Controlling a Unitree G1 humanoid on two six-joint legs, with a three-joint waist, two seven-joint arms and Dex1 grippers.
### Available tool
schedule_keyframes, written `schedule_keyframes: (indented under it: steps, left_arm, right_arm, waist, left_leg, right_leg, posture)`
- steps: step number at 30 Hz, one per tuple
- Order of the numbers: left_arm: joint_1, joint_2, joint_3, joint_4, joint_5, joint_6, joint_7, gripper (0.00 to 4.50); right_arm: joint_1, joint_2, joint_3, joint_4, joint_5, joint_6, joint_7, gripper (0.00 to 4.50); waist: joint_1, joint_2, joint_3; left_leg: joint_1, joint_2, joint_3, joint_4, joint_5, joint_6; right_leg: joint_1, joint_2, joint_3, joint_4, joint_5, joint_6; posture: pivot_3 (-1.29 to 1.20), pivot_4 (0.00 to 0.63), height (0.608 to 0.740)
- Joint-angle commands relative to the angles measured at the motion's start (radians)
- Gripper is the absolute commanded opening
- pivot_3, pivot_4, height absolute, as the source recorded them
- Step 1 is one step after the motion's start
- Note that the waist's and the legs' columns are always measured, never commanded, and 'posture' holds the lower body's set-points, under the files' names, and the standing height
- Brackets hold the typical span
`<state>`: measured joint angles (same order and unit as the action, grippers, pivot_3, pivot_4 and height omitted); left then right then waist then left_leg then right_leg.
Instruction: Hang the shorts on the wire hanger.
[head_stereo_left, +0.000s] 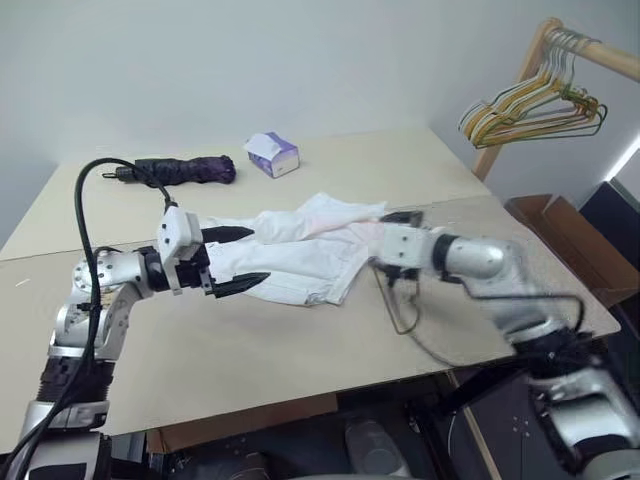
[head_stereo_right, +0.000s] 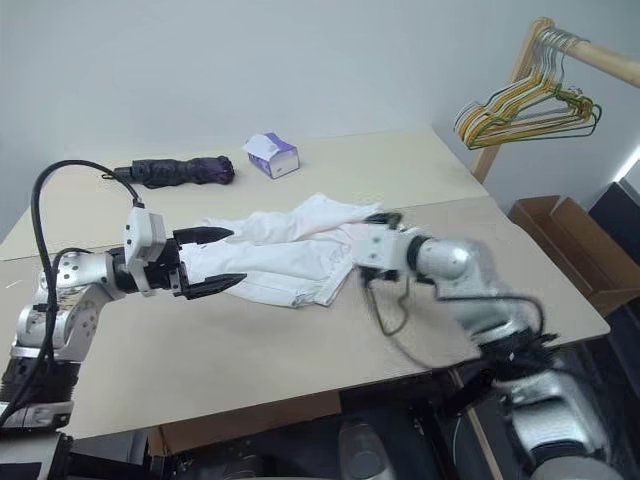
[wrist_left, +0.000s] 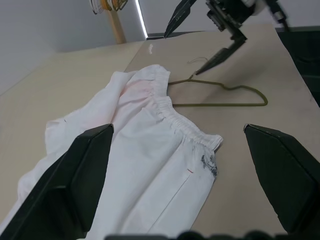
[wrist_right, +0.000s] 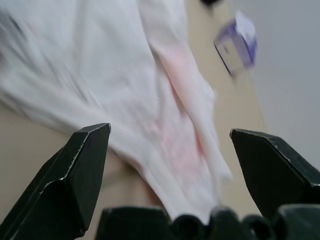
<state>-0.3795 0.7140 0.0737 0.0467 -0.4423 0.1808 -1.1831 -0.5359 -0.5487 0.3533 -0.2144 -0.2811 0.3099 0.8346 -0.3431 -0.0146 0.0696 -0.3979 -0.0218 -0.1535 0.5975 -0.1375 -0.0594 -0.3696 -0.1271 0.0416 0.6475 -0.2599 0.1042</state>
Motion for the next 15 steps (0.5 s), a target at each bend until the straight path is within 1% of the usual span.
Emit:
schedule_keyframes:
  steps: [1,4,9,13,15]
  left_arm:
    - [-0.036,0.019,0.013,0.060,0.031,-0.047,-0.012,4.50]
    - [-0.052,0.019,0.011,0.090,0.048,-0.065,-0.013,4.50]
    - [-0.042,0.016,0.010,0.080,0.048,-0.071,-0.026,4.50]
    - [-0.034,0.008,0.009,0.072,0.049,-0.073,-0.022,4.50]
    - [-0.024,0.006,0.009,0.068,0.048,-0.079,-0.025,4.50]
  right_arm:
    - [0.026,0.079,0.130,-0.135,-0.135,0.237,-0.014,4.47]
    - [0.025,0.148,0.252,-0.143,-0.285,0.397,-0.046,4.47]
    - [-0.005,0.174,0.365,-0.127,-0.418,0.540,-0.005,4.47]
    - [-0.023,0.195,0.406,-0.068,-0.453,0.553,-0.007,4.47]
    - [-0.039,0.219,0.414,0.002,-0.459,0.530,-0.035,4.47]
  waist:
    - [0.003,0.000,-0.002]
    - [0.016,0.000,-0.002]
    - [0.027,0.000,-0.002]
    - [0.025,0.000,-0.002]
    - [0.023,-0.001,-0.002]
  left_leg:
    - [0.000,0.000,0.000,0.000,0.000,0.000]
    - [0.000,-0.001,-0.001,0.000,0.000,0.000]
    - [-0.001,-0.001,-0.001,0.000,0.000,0.000]
    - [-0.001,-0.001,-0.001,0.000,0.000,0.000]
    - [-0.001,-0.001,-0.001,0.000,0.000,0.000]
  right_leg:
    - [0.000,0.000,0.000,0.000,0.000,0.000]
    - [0.000,0.000,0.000,-0.001,0.000,0.000]
    - [-0.001,0.000,0.000,-0.001,0.000,0.000]
    - [-0.001,0.000,-0.001,0.000,0.000,0.000]
    - [-0.001,0.000,-0.001,0.000,0.000,0.000]
  posture:
    - [-0.26,0.000,0.740]
    - [-0.26,0.000,0.740]
    - [-0.26,0.000,0.740]
    - [-0.26,0.000,0.740]
    - [-0.26,0.000,0.740]
